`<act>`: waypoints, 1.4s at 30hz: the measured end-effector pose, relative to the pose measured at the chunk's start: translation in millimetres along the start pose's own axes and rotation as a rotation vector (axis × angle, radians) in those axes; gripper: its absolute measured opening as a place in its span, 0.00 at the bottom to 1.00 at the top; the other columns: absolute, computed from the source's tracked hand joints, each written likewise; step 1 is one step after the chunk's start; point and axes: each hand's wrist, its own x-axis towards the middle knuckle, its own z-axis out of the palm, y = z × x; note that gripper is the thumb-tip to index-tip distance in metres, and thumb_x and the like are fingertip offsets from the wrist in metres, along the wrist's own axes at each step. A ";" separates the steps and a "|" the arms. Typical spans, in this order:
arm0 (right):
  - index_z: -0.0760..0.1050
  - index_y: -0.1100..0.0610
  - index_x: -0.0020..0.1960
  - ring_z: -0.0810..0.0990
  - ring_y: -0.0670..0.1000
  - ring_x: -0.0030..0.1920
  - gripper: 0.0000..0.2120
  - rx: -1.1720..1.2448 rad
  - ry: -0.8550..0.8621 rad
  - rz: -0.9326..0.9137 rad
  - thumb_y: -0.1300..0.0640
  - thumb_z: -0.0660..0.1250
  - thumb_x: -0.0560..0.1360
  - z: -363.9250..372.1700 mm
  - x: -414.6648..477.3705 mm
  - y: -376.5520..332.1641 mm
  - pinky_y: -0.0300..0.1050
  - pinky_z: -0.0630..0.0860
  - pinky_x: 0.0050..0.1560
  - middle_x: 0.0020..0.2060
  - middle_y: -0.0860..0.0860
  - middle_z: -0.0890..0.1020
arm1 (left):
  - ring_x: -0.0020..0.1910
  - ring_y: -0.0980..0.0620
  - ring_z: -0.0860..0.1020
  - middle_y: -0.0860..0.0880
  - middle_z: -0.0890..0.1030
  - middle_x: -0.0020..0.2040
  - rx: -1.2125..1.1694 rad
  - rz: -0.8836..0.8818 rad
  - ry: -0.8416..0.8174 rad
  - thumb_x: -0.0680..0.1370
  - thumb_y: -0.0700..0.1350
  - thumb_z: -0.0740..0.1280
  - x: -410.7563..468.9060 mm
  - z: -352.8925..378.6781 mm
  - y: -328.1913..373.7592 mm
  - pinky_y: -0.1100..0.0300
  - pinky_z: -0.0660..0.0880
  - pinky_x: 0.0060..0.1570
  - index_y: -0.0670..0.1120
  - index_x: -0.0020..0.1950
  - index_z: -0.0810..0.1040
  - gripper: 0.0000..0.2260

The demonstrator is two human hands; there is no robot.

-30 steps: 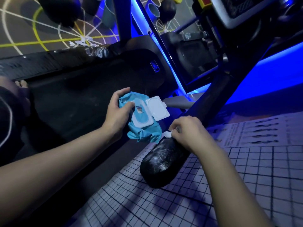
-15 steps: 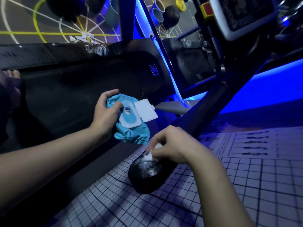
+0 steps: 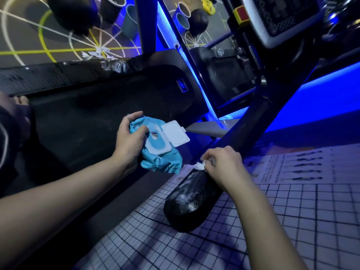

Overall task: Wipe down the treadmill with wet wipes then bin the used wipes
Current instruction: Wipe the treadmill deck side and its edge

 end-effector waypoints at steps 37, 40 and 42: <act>0.85 0.48 0.40 0.78 0.45 0.34 0.07 0.152 -0.259 0.029 0.60 0.73 0.70 -18.7 -20.3 -34.9 0.34 0.73 0.32 0.36 0.45 0.80 | 0.25 0.59 0.71 0.49 0.74 0.33 -0.002 -0.012 -0.031 0.80 0.34 0.67 -12.9 -9.4 5.8 0.66 0.72 0.26 0.52 0.66 0.80 0.18; 0.87 0.49 0.42 0.73 0.40 0.25 0.07 0.256 -0.432 -0.062 0.61 0.75 0.69 -21.3 -23.0 -39.0 0.28 0.65 0.25 0.26 0.43 0.79 | 0.24 0.59 0.70 0.49 0.74 0.33 0.008 -0.013 -0.036 0.80 0.34 0.67 -13.0 -9.5 2.2 0.66 0.71 0.25 0.52 0.66 0.80 0.18; 0.87 0.51 0.43 0.73 0.37 0.26 0.05 0.338 -0.465 -0.103 0.60 0.76 0.70 -22.7 -23.7 -35.0 0.27 0.66 0.28 0.24 0.40 0.78 | 0.24 0.59 0.70 0.49 0.74 0.33 0.008 -0.006 -0.038 0.80 0.34 0.67 -12.8 -9.2 0.5 0.66 0.71 0.25 0.51 0.65 0.80 0.18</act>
